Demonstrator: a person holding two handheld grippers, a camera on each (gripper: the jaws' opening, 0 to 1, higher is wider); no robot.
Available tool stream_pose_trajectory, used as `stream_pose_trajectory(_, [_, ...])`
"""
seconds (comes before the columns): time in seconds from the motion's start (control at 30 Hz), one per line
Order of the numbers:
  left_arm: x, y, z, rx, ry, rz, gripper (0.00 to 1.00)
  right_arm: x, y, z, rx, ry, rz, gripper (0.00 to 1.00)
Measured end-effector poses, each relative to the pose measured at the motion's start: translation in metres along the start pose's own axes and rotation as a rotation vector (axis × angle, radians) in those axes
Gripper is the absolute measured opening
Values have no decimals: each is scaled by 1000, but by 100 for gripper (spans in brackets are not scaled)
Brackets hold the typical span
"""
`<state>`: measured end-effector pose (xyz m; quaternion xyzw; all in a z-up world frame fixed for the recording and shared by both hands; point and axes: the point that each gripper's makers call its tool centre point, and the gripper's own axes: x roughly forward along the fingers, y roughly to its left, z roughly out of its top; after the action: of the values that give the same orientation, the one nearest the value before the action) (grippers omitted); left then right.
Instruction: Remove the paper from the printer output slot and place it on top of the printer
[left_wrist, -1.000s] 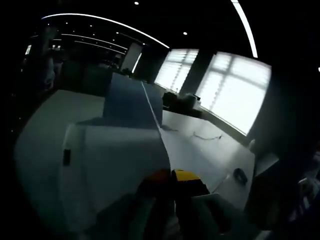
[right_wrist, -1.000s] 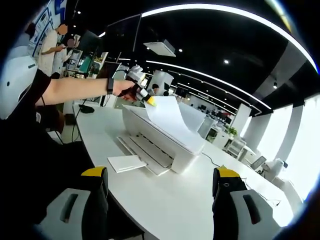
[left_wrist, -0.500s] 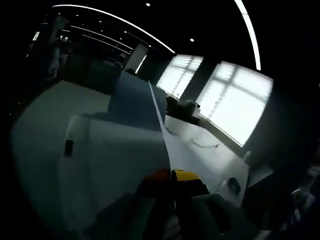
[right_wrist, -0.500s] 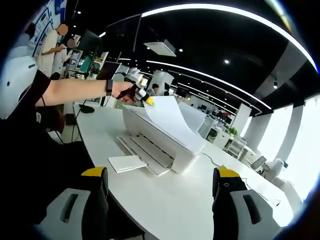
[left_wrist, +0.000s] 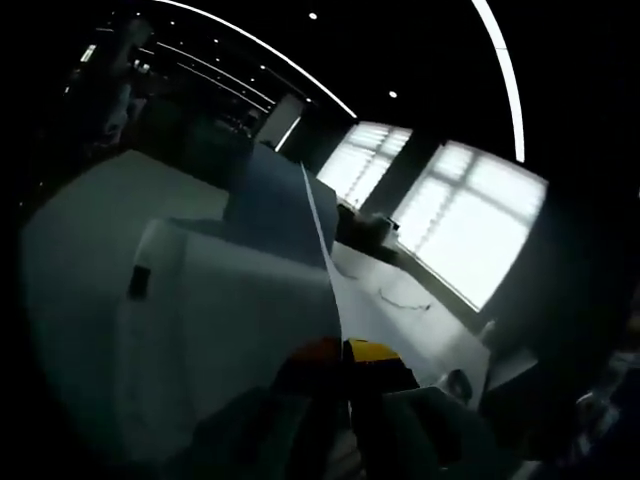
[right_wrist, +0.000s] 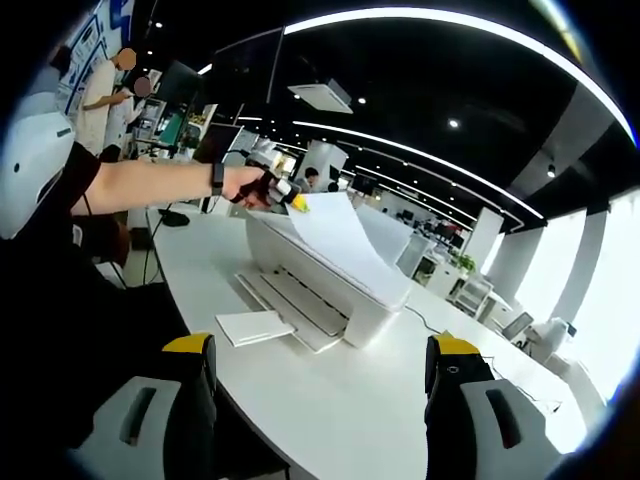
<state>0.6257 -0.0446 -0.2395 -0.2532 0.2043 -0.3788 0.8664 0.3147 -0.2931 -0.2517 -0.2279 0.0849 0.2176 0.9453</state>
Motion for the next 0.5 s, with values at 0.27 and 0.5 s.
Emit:
stream_pose_trajectory(0.27, [0,8,0,-17,-13,12,6,-1,-1,-1,2,1,-2,81])
stream_pose_trajectory(0.5, [2,8,-4,-30,-25,9,6,0,0,-2,2,2,1,81])
